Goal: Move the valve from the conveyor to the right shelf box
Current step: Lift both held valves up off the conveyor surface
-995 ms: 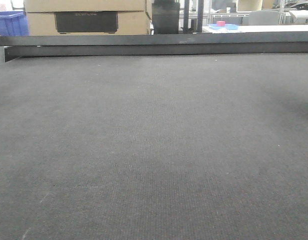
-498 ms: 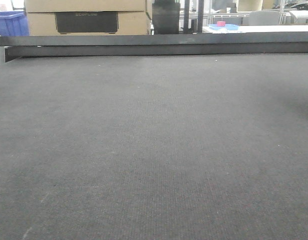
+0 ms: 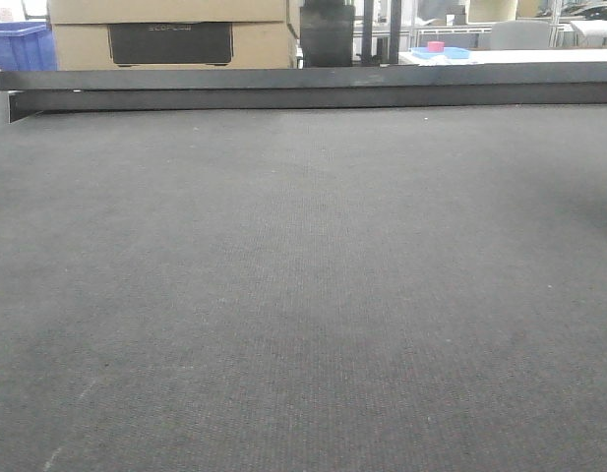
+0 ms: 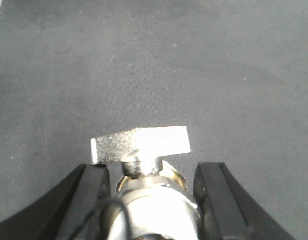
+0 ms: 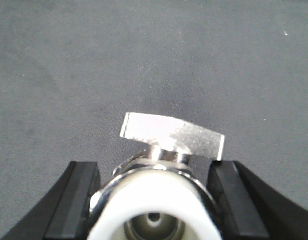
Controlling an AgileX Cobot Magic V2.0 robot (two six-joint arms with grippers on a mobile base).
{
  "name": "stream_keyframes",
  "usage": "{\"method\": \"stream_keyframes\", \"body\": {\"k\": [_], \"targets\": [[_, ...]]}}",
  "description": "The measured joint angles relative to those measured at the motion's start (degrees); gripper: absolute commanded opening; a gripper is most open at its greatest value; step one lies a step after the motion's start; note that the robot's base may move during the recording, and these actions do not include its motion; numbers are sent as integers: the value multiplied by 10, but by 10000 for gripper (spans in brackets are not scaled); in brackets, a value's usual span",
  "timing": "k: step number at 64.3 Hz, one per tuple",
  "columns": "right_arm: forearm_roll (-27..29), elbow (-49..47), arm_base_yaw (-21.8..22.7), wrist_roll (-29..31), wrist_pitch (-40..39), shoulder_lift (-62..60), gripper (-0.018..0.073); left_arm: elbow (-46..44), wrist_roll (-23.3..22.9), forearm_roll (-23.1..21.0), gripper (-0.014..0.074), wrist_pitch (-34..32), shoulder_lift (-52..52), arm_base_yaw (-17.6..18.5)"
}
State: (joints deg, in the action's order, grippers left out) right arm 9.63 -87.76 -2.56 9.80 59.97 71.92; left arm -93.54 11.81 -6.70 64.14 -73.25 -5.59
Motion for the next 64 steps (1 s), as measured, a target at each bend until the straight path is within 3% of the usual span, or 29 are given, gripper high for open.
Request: {"method": "stream_keyframes", "body": {"k": [64], "targets": [[0,0,0,1,-16,0,-154,0,0,0,-111,-205,0,0]]}}
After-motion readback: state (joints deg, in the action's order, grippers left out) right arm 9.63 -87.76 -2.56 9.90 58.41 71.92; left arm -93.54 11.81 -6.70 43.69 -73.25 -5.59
